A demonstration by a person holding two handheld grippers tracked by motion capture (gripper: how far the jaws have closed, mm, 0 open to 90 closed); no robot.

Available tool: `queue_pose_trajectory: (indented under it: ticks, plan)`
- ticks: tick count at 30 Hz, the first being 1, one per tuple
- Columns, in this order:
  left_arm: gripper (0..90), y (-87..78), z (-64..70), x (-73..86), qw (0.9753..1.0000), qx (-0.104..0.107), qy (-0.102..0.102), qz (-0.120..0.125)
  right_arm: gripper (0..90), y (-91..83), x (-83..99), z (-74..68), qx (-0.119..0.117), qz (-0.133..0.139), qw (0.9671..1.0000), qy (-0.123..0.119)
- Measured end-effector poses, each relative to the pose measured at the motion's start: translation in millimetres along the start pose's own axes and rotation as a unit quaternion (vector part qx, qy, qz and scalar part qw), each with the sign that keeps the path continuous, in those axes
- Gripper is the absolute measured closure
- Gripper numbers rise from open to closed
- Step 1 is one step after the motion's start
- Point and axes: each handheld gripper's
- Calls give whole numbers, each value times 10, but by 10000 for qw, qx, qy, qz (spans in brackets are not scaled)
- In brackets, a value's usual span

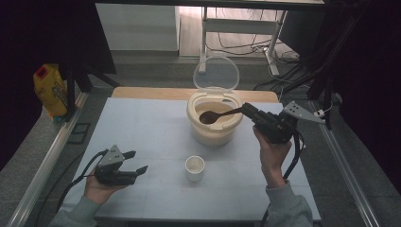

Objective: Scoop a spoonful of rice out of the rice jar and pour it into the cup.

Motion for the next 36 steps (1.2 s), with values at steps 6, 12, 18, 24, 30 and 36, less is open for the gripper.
queue_pose_trajectory:
  ticks: [6,12,18,24,30,36]
  plan:
    - [272,5,4,5,10000,0,9,-44,834,24,-69,174,420,123,9990,-5]
    - [266,4,-15,36,10000,-14,-45,-67,833,118,-69,269,768,46,9969,-192]
    - [249,0,-74,88,9998,-61,-175,-123,833,252,-42,339,991,-143,9943,-373]
    - [235,2,-102,155,9993,-94,-267,-225,833,373,-13,364,1197,-384,9903,-599]
    - [227,-14,-126,206,9990,-99,-354,-254,833,524,55,375,1440,-707,9824,-959]
    - [220,-31,-127,220,9989,-130,-364,-272,834,618,91,351,1543,-833,9781,-1126]
Point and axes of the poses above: each handheld gripper's, and its own axes: y roughly forward along the jaws, x roughly out of its underside, z roughly to its right, and after that the axes turned 3 degrees about x, right-handed
